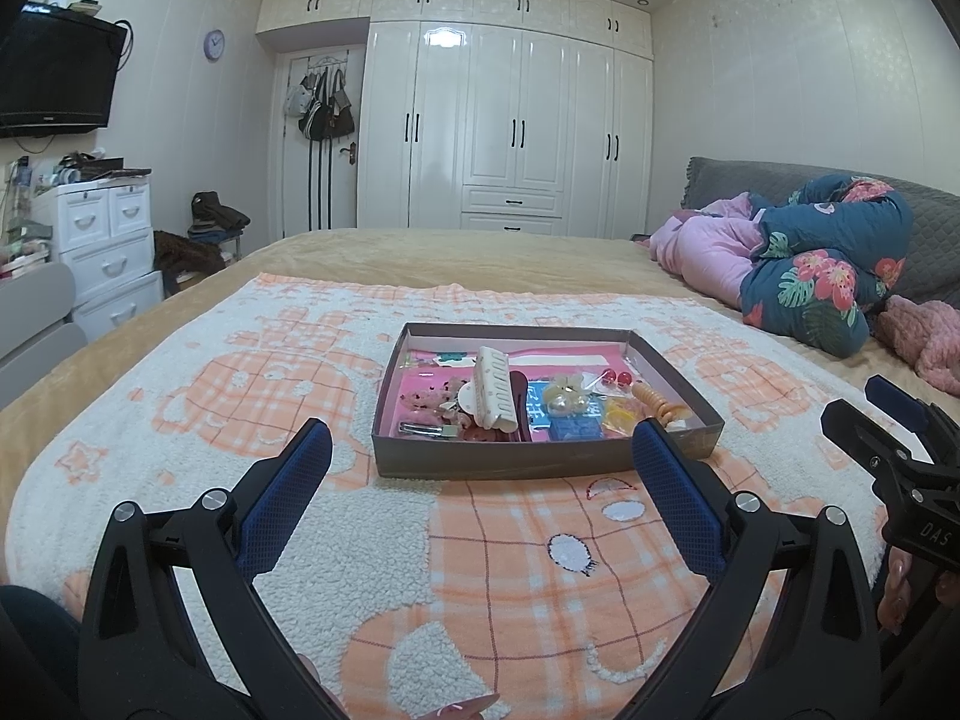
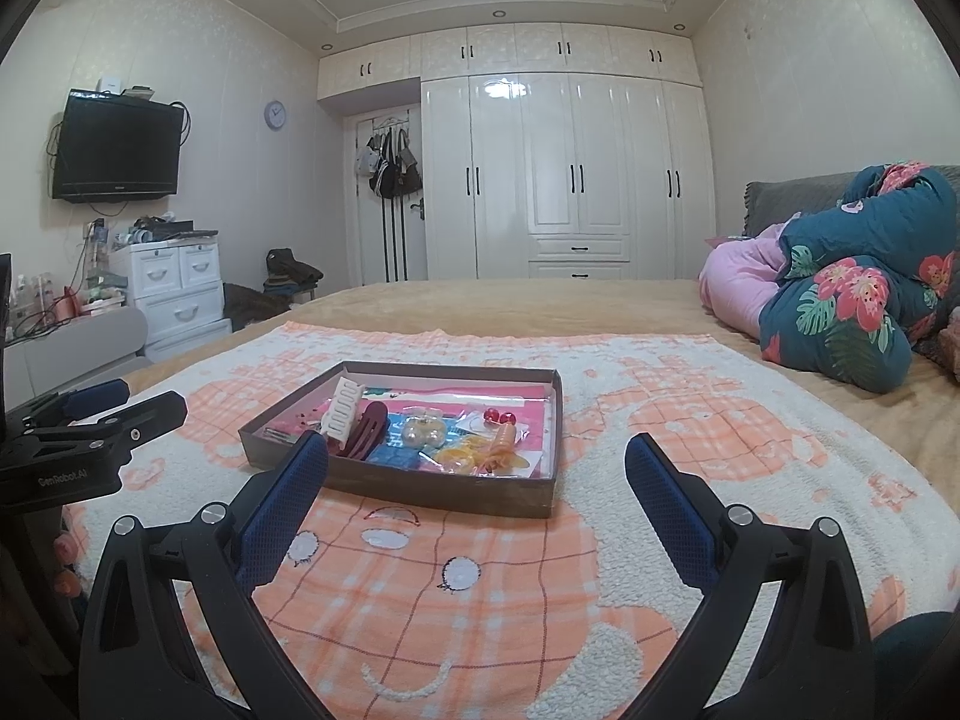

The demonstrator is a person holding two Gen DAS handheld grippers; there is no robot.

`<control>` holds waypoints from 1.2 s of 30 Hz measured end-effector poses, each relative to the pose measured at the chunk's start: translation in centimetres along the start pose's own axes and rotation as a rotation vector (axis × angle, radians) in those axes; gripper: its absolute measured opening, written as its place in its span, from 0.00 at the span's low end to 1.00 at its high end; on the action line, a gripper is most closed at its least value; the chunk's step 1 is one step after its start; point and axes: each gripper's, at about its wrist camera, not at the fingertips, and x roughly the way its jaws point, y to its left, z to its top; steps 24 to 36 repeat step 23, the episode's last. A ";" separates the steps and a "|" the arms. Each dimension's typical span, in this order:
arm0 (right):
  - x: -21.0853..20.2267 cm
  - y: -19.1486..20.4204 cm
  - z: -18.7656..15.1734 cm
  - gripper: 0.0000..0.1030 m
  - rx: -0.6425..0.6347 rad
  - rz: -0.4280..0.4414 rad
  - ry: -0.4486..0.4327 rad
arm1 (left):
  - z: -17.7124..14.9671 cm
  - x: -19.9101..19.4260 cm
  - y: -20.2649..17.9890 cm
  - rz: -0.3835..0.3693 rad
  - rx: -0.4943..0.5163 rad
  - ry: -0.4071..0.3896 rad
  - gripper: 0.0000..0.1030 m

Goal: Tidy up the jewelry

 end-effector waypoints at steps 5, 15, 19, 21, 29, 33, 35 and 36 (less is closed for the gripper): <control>0.0 0.0 0.0 0.94 0.000 -0.007 0.002 | 0.1 0.0 0.0 0.007 -0.012 0.002 0.89; 1.6 -2.1 0.4 0.94 0.087 -0.042 0.047 | 0.5 2.8 3.1 0.097 -0.099 0.102 0.89; 7.0 -8.5 1.9 0.94 0.238 -0.222 0.192 | 1.6 7.6 8.6 0.258 -0.195 0.235 0.89; 9.9 -11.9 2.4 0.94 0.299 -0.289 0.253 | 2.0 9.8 11.7 0.310 -0.257 0.276 0.89; 14.2 -16.0 2.6 0.94 0.299 -0.439 0.352 | 2.3 13.0 15.5 0.398 -0.316 0.347 0.89; 14.2 -16.0 2.6 0.94 0.299 -0.439 0.352 | 2.3 13.0 15.5 0.398 -0.316 0.347 0.89; 14.2 -16.0 2.6 0.94 0.299 -0.439 0.352 | 2.3 13.0 15.5 0.398 -0.316 0.347 0.89; 14.2 -16.0 2.6 0.94 0.299 -0.439 0.352 | 2.3 13.0 15.5 0.398 -0.316 0.347 0.89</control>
